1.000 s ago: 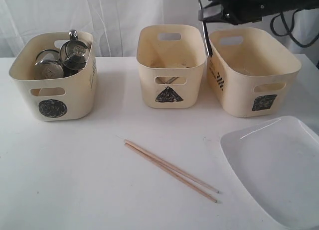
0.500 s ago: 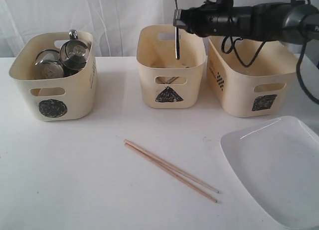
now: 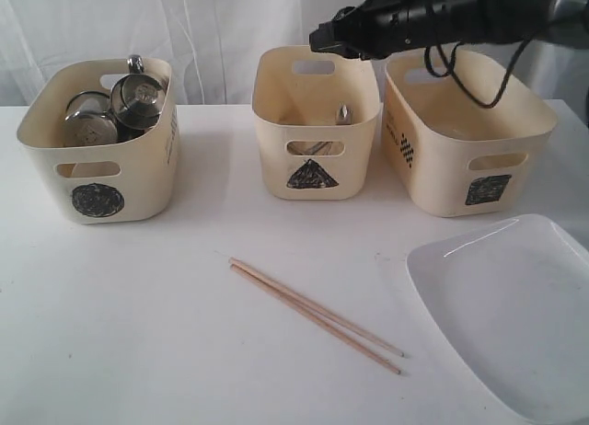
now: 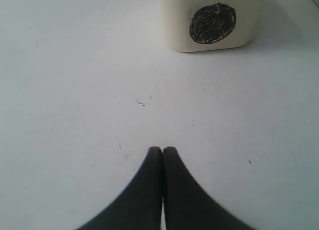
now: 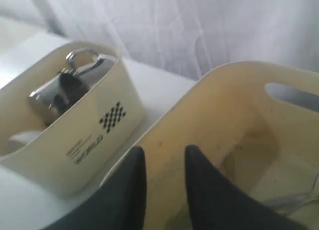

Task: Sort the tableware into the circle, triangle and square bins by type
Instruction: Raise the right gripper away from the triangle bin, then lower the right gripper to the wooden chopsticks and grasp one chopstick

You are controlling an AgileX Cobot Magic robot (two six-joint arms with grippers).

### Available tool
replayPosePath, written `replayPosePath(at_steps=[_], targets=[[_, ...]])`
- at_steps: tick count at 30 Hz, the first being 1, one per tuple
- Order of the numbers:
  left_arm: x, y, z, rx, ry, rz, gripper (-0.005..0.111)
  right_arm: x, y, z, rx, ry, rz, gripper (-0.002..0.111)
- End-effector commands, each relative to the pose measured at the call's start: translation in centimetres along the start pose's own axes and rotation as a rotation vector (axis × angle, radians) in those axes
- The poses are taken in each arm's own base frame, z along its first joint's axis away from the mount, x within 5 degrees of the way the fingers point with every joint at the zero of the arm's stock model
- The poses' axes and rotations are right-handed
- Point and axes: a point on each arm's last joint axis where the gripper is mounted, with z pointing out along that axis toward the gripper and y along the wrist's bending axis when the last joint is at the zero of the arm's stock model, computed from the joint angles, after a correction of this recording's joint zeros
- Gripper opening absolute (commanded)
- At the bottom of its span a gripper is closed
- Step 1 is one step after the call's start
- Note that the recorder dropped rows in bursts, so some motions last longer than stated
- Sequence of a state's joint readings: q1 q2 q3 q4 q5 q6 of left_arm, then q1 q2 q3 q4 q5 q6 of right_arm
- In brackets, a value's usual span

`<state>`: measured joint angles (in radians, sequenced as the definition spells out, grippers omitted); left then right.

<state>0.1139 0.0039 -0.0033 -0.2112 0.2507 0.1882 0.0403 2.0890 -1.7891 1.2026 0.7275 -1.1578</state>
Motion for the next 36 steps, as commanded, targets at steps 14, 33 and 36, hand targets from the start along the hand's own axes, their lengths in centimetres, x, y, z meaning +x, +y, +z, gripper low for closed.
replayPosePath(at_steps=[14, 33, 36], targets=[[0.1, 0.0, 0.0, 0.000, 0.001, -0.016, 0.000, 10.6, 10.6, -7.1, -0.039, 0.904, 0.114, 0.000], [0.1, 0.0, 0.0, 0.000, 0.001, -0.016, 0.000, 19.3, 10.8, -0.6, -0.043, 0.968, -0.228, 0.040], [0.1, 0.0, 0.0, 0.000, 0.001, -0.016, 0.000, 19.9, 10.4, -0.1, -0.031, 0.968, -0.220, 0.040]])
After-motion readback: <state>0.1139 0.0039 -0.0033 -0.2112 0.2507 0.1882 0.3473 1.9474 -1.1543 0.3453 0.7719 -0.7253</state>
